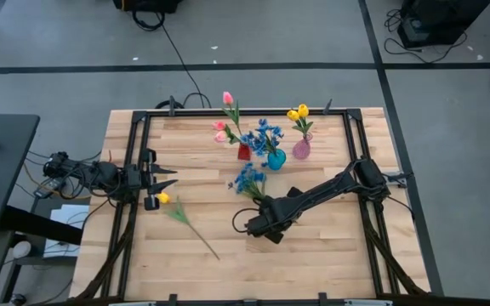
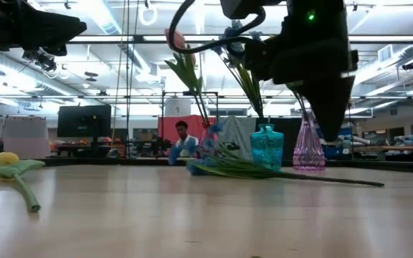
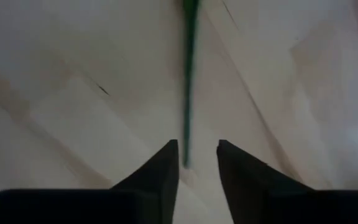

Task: Sort flowers into vase by color
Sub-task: Put the blue flowers into the blue vase

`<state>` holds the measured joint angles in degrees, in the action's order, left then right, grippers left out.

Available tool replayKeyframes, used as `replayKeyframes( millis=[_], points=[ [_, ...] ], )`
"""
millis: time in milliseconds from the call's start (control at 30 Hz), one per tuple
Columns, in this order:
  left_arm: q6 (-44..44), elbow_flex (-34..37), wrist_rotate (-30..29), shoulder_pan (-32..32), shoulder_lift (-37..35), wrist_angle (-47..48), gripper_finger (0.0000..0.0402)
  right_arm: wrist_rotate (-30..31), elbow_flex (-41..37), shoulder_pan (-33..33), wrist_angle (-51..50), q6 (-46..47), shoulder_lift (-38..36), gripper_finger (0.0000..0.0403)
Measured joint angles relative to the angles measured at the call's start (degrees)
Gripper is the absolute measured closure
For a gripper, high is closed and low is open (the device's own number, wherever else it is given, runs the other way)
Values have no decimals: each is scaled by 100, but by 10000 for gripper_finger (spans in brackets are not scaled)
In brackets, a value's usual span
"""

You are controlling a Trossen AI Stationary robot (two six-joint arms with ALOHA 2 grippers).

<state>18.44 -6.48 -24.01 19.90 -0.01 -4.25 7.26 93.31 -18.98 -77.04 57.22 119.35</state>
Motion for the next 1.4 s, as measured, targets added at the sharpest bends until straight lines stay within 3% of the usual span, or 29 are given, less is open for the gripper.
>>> replayKeyframes(
  millis=[200,600,933,1033,1167,1400],
  points=[
    [-56,0,2,0,0,-9,286,123,-482,283,1068,-96,0,251],
    [-61,0,2,0,0,-11,286,-266,-834,1041,1895,-1038,0,286],
    [-57,0,2,0,0,-10,286,-679,-1117,1145,2370,-1091,-34,369],
    [-59,0,2,0,0,-9,286,-709,-1140,1122,2359,-968,-39,391],
    [-61,0,2,0,0,-9,286,-862,-1171,974,2106,-760,-152,387],
    [-64,0,2,0,0,13,286,-1120,-1230,520,1330,119,-930,391]
  ],
)
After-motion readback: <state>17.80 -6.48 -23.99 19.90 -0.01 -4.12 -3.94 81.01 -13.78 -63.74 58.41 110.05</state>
